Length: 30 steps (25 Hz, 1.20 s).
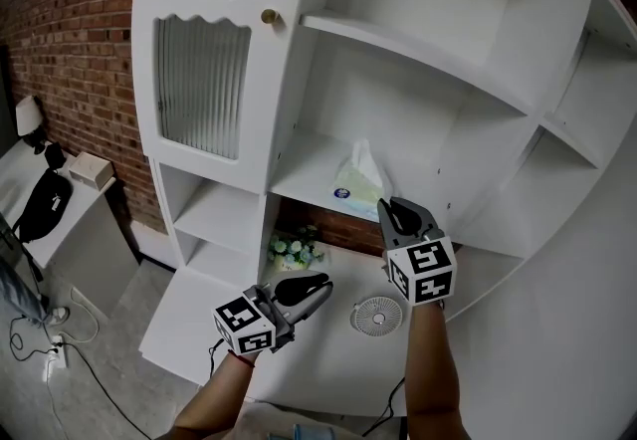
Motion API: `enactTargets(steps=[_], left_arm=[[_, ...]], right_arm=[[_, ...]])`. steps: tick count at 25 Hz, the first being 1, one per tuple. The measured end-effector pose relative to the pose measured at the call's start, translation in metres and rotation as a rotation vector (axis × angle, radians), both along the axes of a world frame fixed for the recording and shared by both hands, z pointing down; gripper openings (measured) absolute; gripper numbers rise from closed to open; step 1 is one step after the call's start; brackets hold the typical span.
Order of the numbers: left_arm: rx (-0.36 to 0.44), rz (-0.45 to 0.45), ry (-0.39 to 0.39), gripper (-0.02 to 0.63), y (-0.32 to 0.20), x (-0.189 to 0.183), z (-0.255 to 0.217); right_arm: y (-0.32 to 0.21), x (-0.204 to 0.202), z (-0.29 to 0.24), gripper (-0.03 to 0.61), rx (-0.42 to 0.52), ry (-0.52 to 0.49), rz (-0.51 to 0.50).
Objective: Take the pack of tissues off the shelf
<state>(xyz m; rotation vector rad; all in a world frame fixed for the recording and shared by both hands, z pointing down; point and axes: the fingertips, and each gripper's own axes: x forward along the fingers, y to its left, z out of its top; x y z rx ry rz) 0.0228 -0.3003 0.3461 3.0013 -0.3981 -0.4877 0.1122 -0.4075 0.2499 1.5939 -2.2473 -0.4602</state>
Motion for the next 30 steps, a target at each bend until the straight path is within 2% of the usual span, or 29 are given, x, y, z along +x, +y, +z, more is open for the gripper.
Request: enactTargets(steps=[17,30], left_arm=[[0.002,0.019,-0.029,0.060,0.041,0.025,0.006],[-0.021,0.035,-0.067,0.060,0.067,0.045,0.020]], right_arm=[[0.071,0.015,0.014,0.026,0.042,-0.108,-0.024],[0.108,0.029,0.050,0.025,0.019,-0.205,-0.037]])
